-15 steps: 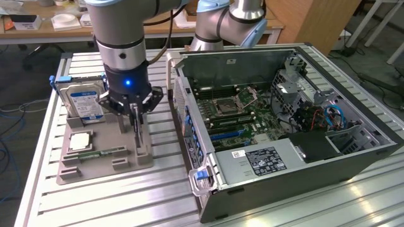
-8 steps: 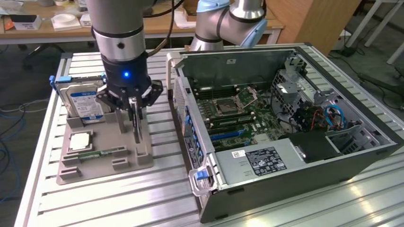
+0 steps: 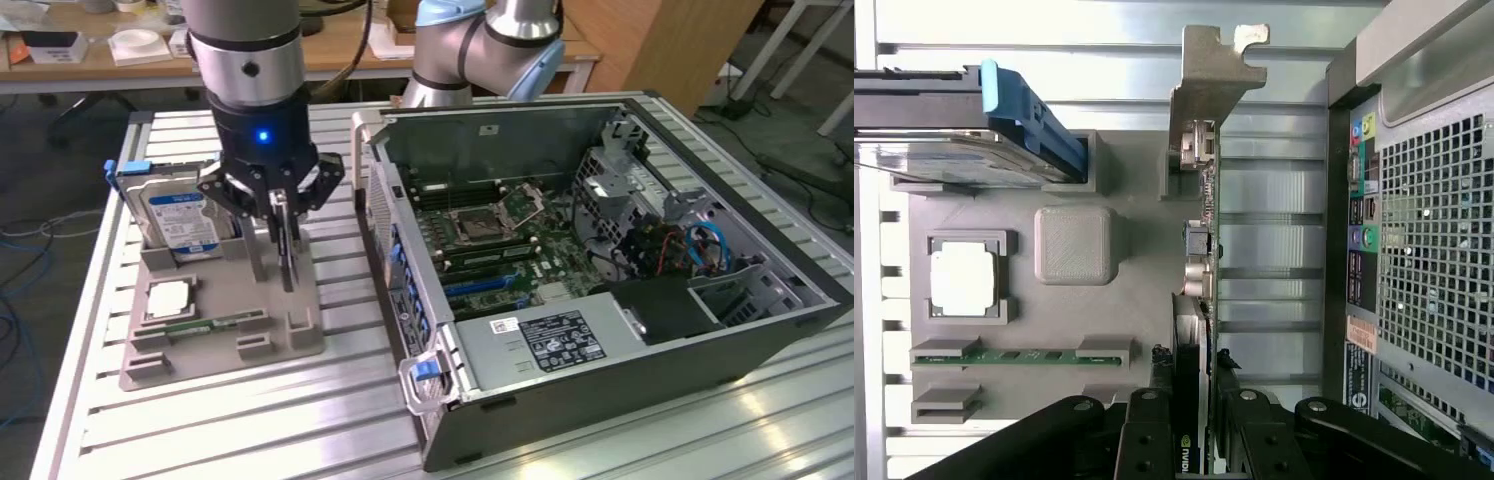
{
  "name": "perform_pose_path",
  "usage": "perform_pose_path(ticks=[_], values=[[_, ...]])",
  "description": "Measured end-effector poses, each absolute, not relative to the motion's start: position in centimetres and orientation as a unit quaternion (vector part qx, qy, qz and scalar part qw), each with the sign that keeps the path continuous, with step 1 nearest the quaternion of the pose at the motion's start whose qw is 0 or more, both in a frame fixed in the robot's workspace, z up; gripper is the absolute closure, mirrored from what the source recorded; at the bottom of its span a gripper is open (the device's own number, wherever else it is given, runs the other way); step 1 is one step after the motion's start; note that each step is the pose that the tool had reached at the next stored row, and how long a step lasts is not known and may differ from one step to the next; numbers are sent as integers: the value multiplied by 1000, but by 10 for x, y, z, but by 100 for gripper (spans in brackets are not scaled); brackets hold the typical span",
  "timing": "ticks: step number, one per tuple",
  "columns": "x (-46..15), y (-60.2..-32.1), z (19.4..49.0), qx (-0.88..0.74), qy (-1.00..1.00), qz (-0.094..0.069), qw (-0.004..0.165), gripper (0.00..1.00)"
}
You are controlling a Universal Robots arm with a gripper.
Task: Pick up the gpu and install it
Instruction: 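Pick up the gpu and move the gpu toward the slot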
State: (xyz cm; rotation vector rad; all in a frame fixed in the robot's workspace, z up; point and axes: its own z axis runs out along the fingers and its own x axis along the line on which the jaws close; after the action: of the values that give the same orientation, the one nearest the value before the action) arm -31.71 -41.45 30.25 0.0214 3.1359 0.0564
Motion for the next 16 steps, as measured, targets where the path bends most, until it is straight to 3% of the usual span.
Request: perform_pose_path(ticks=[16], values=[[-317,-414,351,7,1000,18,3,74]])
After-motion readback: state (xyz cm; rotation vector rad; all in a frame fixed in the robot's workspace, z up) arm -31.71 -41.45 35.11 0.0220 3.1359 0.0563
